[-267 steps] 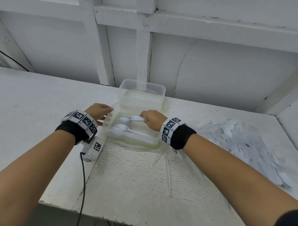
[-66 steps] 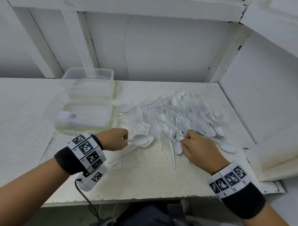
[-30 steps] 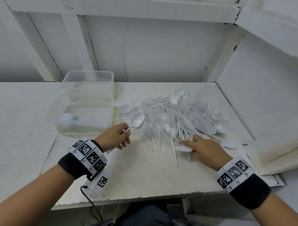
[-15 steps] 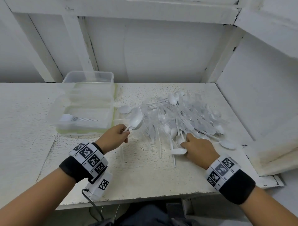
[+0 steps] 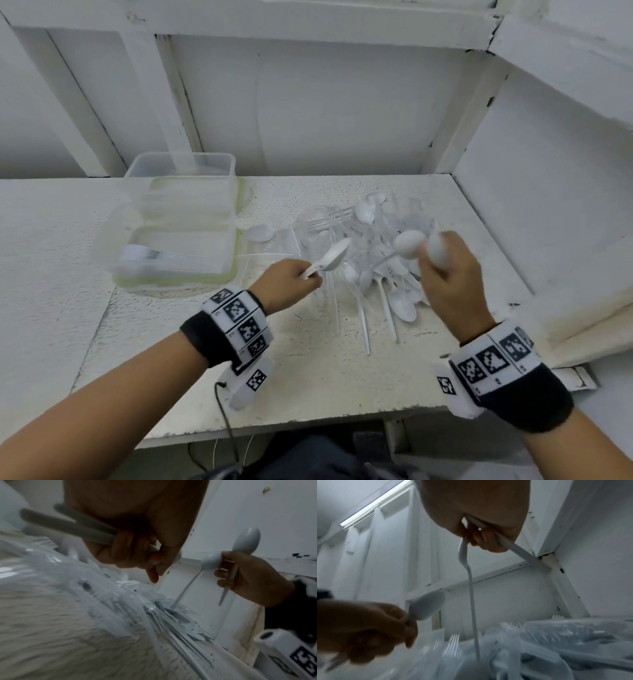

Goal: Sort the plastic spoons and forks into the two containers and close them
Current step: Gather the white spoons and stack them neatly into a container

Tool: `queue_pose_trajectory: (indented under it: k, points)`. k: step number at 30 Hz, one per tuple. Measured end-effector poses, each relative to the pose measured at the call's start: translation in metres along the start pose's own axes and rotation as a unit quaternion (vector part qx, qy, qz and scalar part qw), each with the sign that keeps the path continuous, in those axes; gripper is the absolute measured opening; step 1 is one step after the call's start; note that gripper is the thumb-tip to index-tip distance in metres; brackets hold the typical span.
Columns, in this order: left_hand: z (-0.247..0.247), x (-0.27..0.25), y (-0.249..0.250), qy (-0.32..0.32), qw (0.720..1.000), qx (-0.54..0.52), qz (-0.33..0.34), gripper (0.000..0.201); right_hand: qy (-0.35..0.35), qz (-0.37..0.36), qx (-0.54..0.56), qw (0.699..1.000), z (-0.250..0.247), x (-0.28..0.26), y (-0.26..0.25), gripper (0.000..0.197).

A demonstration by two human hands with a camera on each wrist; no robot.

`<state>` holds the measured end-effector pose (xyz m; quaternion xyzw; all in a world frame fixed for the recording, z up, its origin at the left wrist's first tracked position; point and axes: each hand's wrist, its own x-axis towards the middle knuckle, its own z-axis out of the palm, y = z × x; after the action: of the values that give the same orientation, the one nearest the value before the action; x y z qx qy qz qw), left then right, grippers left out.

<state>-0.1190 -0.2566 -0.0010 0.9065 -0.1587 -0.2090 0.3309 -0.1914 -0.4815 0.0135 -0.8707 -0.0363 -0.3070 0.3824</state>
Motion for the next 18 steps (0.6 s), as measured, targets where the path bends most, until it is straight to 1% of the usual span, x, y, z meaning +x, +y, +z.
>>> queue_pose_trajectory:
  k: [2, 4, 6, 9, 13, 15, 17, 18]
  points:
    - [0.008, 0.014, 0.019, -0.003, 1.000, 0.013, 0.021, 0.031, 0.077, 0.110, 0.073, 0.988, 0.000, 0.013, -0.004, 0.034]
    - [0.019, 0.028, 0.034, 0.003, 0.999, 0.023, 0.025, 0.036, 0.113, 0.161, 0.090, 0.976, 0.000, 0.025, -0.007, 0.027]
    - [0.030, 0.041, 0.044, -0.003, 0.999, 0.048, 0.011, 0.034, 0.114, 0.190, 0.119, 0.968, -0.002, 0.032, -0.013, 0.023]
    - [0.044, 0.052, 0.048, -0.037, 0.994, 0.097, -0.014, 0.030, 0.087, 0.220, 0.186, 0.954, -0.004, 0.033, -0.019, 0.027]
    - [0.053, 0.054, 0.047, -0.046, 0.990, 0.130, -0.017, 0.036, 0.072, 0.232, 0.204, 0.948, -0.003, 0.023, -0.018, 0.020]
    - [0.053, 0.054, 0.046, -0.052, 0.991, 0.119, -0.016, 0.036, 0.063, 0.231, 0.195, 0.951, -0.001, 0.019, -0.013, 0.018]
    - [0.048, 0.054, 0.043, -0.060, 0.994, 0.083, -0.025, 0.029, 0.047, 0.236, 0.200, 0.950, -0.001, 0.016, -0.009, 0.016]
    - [0.045, 0.054, 0.041, -0.062, 0.996, 0.056, -0.031, 0.026, 0.031, 0.234, 0.198, 0.951, -0.001, 0.014, -0.007, 0.020]
